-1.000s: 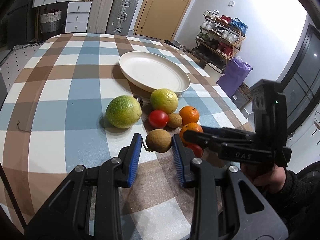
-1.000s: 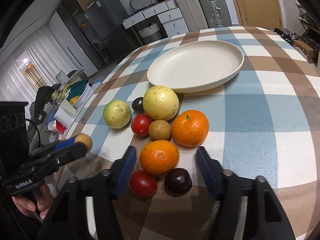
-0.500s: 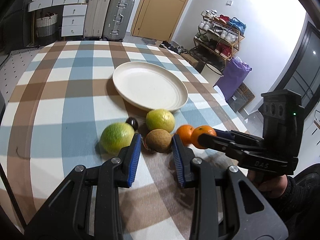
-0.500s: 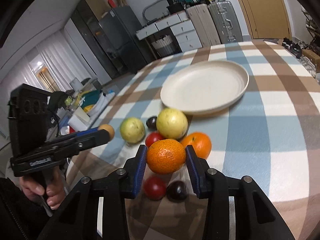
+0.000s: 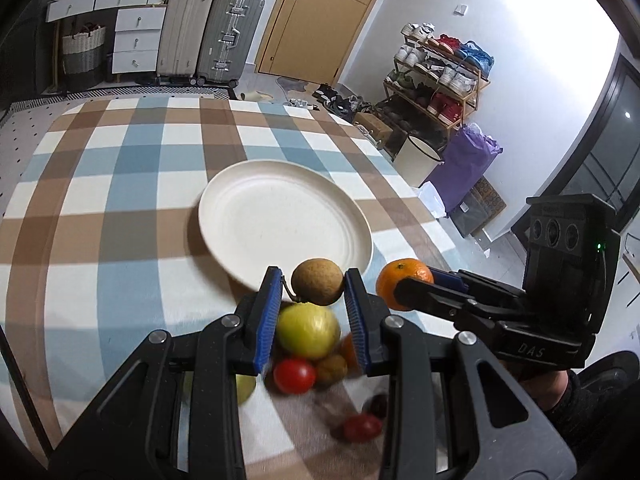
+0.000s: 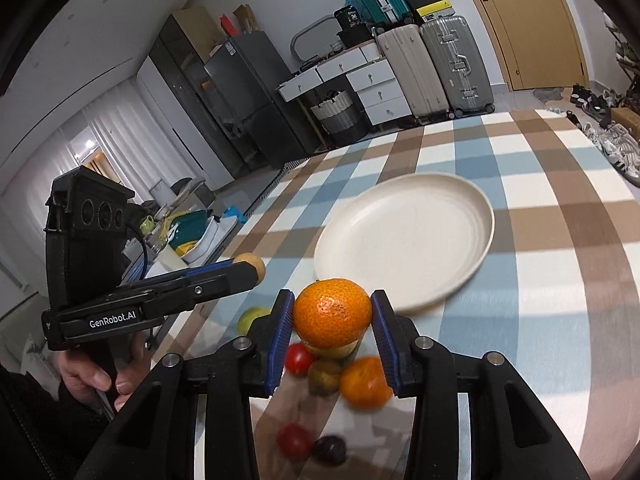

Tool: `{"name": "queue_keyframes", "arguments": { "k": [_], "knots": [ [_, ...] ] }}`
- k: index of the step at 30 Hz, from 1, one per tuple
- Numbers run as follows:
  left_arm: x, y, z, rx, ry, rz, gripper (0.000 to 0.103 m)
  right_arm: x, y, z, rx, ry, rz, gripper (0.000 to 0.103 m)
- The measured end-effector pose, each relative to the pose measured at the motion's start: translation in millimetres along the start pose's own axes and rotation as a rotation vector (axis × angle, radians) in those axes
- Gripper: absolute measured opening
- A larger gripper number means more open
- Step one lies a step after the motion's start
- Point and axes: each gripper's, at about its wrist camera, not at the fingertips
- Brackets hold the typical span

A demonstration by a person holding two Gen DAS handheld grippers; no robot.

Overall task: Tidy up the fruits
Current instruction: 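Carry kiwi and orange onto the white plate and open both tools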

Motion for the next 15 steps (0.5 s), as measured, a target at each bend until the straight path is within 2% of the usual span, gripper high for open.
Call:
{"name": "queue_keyframes", "arguments": {
  "k": [15],
  "knots": [
    [-70,-65,13,0.018,0.022,0.078,0.029,-54,-39,-42,0.013,-0.025,0.056,0.040]
  ]
}}
Point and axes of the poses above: each gripper's, at about its wrist camera, not at the fingertips, and y roughly against the way its jaws point, z to its left, x to its underside, and after that the axes turned 6 degrees about z, right-handed
